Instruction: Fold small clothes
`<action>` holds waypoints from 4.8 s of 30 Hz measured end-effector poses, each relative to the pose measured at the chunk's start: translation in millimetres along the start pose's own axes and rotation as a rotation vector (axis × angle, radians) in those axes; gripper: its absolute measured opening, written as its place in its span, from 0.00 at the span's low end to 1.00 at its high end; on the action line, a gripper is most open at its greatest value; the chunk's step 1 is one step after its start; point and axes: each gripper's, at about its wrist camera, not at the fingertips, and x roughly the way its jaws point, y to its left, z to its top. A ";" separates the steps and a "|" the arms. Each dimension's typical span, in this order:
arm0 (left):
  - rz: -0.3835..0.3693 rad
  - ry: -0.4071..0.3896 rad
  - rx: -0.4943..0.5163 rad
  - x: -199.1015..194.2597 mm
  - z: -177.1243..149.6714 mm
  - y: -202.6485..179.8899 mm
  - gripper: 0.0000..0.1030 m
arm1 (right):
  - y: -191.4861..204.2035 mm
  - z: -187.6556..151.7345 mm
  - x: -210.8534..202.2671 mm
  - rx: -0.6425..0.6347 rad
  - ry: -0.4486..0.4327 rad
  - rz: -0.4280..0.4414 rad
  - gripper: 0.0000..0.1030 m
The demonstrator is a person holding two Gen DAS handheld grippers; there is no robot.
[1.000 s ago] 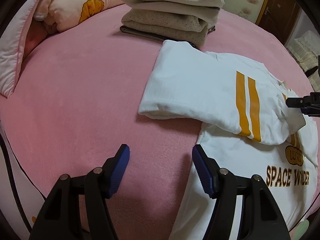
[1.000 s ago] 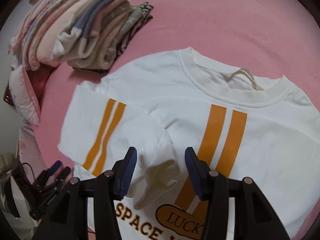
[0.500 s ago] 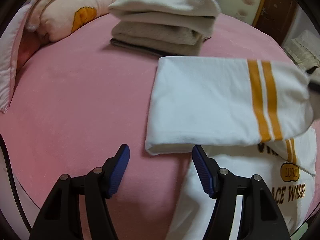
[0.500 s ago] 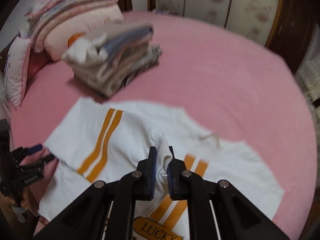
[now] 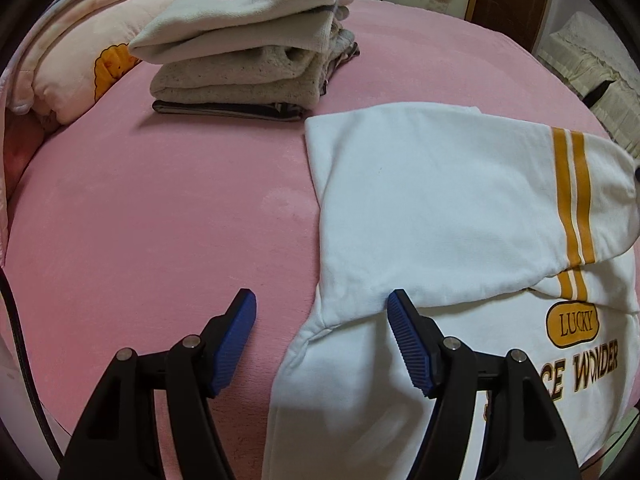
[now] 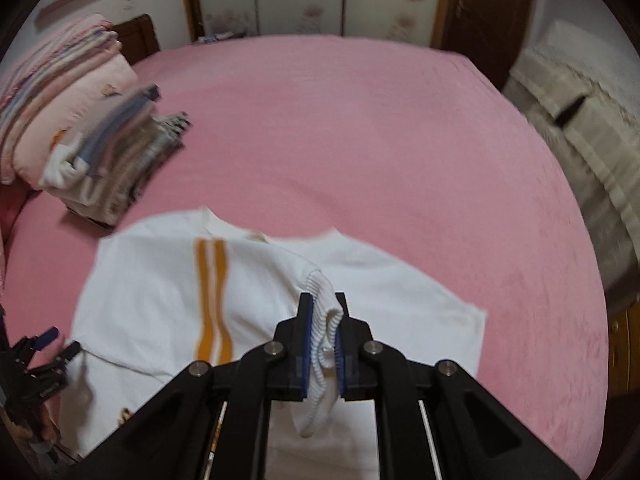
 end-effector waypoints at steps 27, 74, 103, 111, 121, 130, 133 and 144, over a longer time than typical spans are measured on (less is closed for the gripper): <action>-0.050 0.057 -0.046 8.8 -6.8 4.6 0.70 | -78.6 -32.2 55.8 0.177 0.178 0.056 0.43; 0.072 0.052 0.095 29.7 38.5 -30.2 0.59 | -5.5 -64.7 36.5 0.031 0.065 -0.050 0.16; 0.046 -0.112 0.110 -78.5 -2.3 -28.1 0.88 | -30.7 -137.2 -64.7 0.142 -0.012 -0.040 0.23; -0.039 -0.185 0.099 -145.7 -20.5 -48.7 0.92 | -32.6 -154.9 -126.1 0.177 -0.108 -0.015 0.23; -0.067 -0.209 0.122 -180.8 -57.2 -63.7 0.94 | -27.4 -187.5 -173.7 0.151 -0.229 -0.038 0.35; -0.094 -0.195 0.130 -159.7 -109.2 -38.2 0.94 | -24.7 -248.7 -155.2 0.067 -0.229 -0.033 0.35; -0.108 -0.162 0.111 -144.6 -123.6 -24.6 0.94 | -27.9 -269.4 -138.1 0.031 -0.182 -0.032 0.35; -0.128 0.000 -0.002 -89.3 -149.0 27.8 0.88 | -71.5 -305.6 -84.7 0.133 0.006 0.027 0.35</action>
